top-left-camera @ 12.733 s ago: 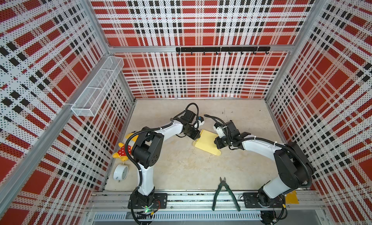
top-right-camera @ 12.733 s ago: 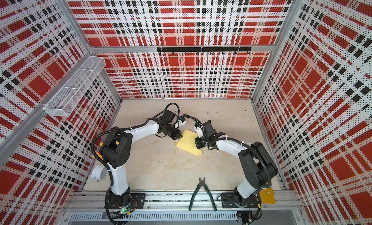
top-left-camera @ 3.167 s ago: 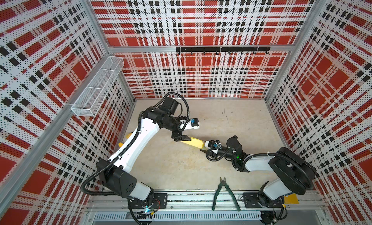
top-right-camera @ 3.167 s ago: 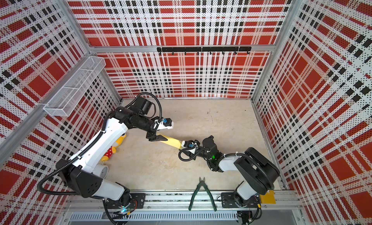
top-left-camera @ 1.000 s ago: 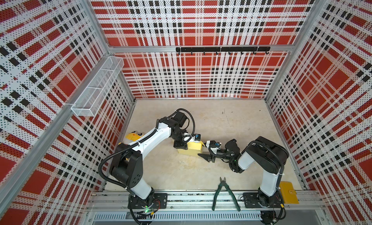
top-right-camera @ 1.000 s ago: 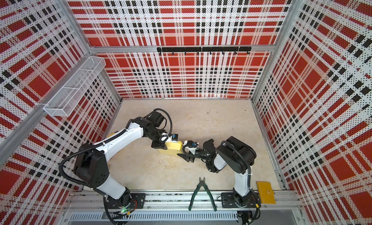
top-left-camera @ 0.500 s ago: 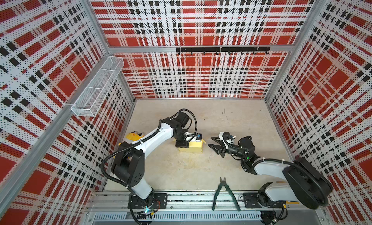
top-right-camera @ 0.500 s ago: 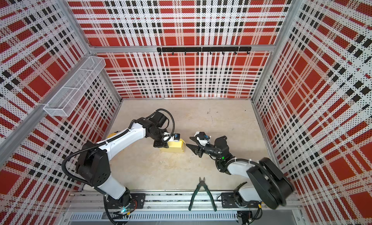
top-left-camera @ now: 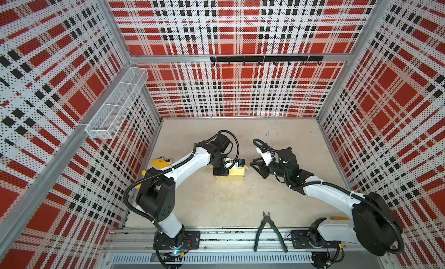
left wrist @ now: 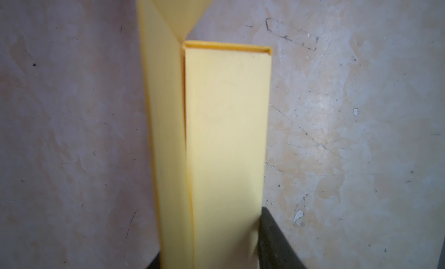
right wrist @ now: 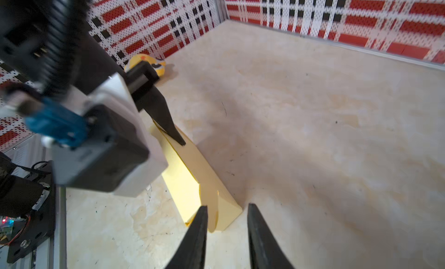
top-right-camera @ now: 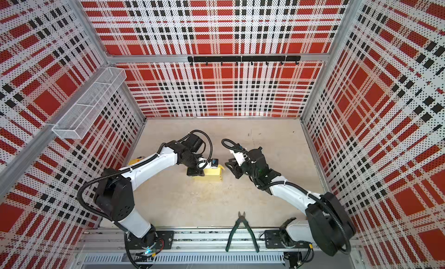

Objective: Assemble paper box
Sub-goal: Fold and tuck the lid into the gap.

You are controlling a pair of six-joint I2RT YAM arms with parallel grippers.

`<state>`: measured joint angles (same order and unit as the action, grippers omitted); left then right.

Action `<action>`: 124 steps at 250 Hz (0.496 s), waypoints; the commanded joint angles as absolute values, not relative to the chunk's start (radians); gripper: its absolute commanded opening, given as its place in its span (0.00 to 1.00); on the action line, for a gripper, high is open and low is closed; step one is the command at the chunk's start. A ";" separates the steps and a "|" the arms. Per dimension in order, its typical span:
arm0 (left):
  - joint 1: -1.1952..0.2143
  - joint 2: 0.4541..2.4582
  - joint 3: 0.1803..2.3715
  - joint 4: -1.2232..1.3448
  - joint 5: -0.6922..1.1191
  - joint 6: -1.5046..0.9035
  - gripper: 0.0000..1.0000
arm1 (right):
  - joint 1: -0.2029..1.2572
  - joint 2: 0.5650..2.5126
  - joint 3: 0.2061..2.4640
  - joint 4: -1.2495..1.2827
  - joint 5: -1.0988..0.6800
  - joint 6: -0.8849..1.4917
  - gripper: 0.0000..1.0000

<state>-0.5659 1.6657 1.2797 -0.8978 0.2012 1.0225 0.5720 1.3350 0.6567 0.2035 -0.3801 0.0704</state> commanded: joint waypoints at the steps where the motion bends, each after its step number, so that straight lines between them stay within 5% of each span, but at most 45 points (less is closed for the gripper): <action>1: -0.574 1.682 1.275 -0.876 0.209 1.023 0.41 | 0.580 1.369 0.669 0.214 -0.412 0.121 0.27; 124: -0.574 1.681 1.270 -0.870 0.199 1.013 0.41 | 0.624 1.311 0.737 0.037 -0.277 0.184 0.31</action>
<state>-0.5663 1.6657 1.2793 -0.8925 0.1974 1.0142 0.6102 1.3190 0.6903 0.0772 -0.3492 0.1436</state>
